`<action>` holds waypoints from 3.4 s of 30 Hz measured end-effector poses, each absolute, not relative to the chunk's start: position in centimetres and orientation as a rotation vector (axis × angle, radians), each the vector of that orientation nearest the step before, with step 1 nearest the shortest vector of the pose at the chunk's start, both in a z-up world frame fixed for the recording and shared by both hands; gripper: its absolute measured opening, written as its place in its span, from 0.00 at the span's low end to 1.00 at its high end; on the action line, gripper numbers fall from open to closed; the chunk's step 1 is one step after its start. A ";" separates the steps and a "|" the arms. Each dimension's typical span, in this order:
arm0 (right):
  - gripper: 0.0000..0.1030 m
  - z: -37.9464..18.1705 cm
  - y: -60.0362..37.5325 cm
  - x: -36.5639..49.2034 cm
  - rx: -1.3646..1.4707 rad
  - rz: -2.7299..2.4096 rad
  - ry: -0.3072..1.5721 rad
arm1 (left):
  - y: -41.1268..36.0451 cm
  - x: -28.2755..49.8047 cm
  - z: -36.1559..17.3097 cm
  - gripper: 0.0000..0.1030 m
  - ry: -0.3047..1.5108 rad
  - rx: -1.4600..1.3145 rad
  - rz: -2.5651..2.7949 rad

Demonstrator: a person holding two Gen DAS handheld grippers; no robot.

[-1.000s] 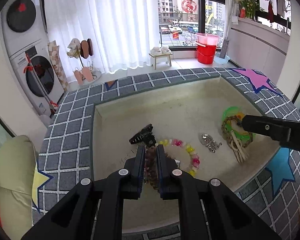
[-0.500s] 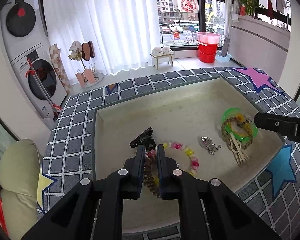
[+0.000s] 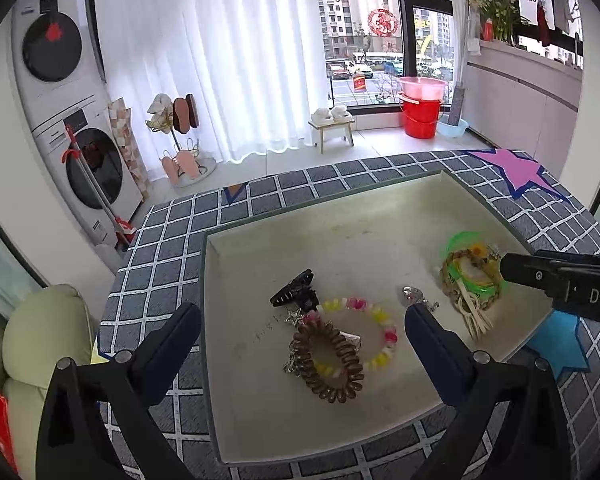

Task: Organize jewelry

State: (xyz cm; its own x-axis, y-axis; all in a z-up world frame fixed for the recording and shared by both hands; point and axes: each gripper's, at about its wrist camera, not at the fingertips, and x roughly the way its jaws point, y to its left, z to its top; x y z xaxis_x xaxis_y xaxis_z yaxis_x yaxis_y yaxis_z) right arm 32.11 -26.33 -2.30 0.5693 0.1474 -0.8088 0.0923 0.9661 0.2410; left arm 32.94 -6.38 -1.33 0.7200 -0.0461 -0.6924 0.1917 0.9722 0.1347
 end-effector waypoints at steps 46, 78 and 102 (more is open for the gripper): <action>1.00 1.2 -22.0 17.3 0.025 0.007 0.732 | -2.2 18.7 -1.1 1.00 0.712 0.067 0.003; 1.00 2.3 -21.8 16.4 0.019 0.023 0.722 | -2.1 17.8 0.0 1.00 0.722 0.039 0.012; 1.00 2.5 -21.7 16.5 0.018 0.031 0.724 | -2.2 17.6 0.0 1.00 0.723 0.037 0.010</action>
State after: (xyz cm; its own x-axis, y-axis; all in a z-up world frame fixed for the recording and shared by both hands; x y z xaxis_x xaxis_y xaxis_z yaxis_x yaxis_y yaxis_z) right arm 16.45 -21.68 2.51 0.7488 0.0346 -0.6619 -0.0218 0.9994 0.0276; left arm 17.64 -2.15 0.02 0.7496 0.0218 -0.6616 0.0037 0.9993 0.0371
